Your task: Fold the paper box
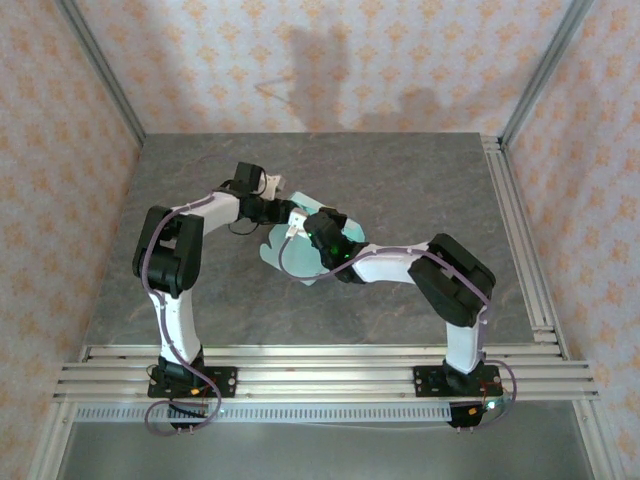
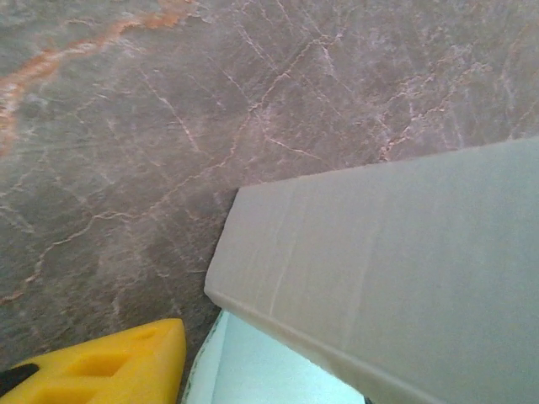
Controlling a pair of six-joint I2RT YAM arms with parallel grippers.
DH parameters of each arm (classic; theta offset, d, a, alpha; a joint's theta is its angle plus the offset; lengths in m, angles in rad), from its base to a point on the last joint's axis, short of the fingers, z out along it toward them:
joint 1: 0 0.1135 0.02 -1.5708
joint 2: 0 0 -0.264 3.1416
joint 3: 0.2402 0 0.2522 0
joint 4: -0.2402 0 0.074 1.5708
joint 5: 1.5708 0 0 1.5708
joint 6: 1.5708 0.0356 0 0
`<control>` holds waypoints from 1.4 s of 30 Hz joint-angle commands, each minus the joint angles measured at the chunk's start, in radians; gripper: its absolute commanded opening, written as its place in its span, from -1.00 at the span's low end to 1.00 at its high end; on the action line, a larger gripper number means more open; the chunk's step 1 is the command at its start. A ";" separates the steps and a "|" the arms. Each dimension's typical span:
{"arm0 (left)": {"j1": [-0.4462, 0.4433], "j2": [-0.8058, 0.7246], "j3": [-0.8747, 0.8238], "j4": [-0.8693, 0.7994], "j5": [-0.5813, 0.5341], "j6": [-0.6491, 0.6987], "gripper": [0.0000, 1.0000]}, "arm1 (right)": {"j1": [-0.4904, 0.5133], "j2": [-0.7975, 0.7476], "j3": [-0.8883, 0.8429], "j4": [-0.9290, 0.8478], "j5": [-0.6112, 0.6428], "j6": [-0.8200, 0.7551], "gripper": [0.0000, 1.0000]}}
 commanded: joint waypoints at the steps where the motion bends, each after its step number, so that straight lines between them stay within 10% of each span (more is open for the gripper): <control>1: -0.004 -0.049 0.027 0.009 -0.034 0.090 0.14 | 0.004 -0.007 -0.011 -0.101 -0.079 0.038 -1.00; 9: -0.008 -0.159 -0.114 0.211 -0.020 0.231 0.13 | 0.000 -0.020 -0.010 -0.127 -0.104 0.061 -1.00; 35: -0.026 -0.128 -0.088 0.103 -0.037 0.222 -0.62 | -0.010 -0.006 0.033 -0.127 -0.093 0.058 -0.99; 42: -0.027 -0.156 -0.120 0.134 -0.056 0.215 -0.87 | -0.010 -0.052 0.044 -0.149 -0.136 0.126 -0.39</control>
